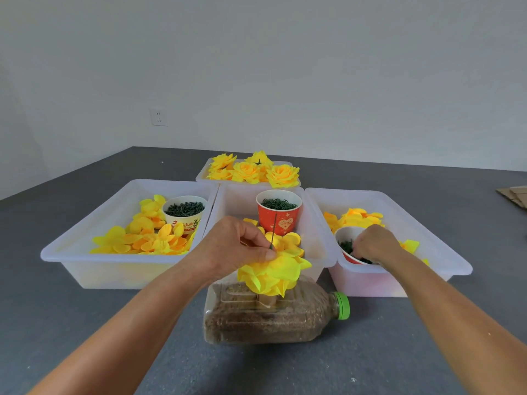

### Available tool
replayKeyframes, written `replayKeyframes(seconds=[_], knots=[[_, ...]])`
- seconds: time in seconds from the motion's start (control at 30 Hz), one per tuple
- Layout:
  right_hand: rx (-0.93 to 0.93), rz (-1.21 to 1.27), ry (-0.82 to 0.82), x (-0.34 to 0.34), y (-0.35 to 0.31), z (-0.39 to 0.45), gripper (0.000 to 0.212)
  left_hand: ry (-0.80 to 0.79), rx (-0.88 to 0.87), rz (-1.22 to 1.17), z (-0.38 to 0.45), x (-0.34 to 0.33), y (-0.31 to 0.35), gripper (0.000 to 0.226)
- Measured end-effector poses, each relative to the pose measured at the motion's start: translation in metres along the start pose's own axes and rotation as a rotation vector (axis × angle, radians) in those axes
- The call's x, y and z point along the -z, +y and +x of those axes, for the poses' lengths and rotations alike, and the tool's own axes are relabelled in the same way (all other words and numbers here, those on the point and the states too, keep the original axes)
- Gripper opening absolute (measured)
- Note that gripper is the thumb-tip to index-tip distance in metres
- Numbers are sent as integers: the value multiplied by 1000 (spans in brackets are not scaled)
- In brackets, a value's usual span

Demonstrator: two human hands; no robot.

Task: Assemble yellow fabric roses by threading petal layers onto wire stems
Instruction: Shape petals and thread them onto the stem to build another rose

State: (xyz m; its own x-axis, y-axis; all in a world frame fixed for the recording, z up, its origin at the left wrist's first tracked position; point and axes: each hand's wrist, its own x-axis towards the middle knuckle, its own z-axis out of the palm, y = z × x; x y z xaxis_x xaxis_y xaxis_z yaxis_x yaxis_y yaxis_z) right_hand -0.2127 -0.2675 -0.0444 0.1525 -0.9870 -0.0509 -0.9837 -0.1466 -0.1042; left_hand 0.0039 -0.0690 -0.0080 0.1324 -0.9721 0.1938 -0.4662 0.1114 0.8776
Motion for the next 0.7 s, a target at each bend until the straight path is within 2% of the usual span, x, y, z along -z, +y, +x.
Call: replayKeyframes(seconds=[0.23,0.37,0.57,0.7], knots=[[-19,85,93,-7,-4,-2,22,-3,-9,26,-1,0,1,3],[-39,89,31,-3,-7,-6,27,3,-11,27,-1,0,0,5],[90,-17,-77,21,-2,-21,27,5,-29,29,0,-1,-1,10],[109,225,-3,21,7,-26,21,2,-38,28,-1,-1,-2,7]])
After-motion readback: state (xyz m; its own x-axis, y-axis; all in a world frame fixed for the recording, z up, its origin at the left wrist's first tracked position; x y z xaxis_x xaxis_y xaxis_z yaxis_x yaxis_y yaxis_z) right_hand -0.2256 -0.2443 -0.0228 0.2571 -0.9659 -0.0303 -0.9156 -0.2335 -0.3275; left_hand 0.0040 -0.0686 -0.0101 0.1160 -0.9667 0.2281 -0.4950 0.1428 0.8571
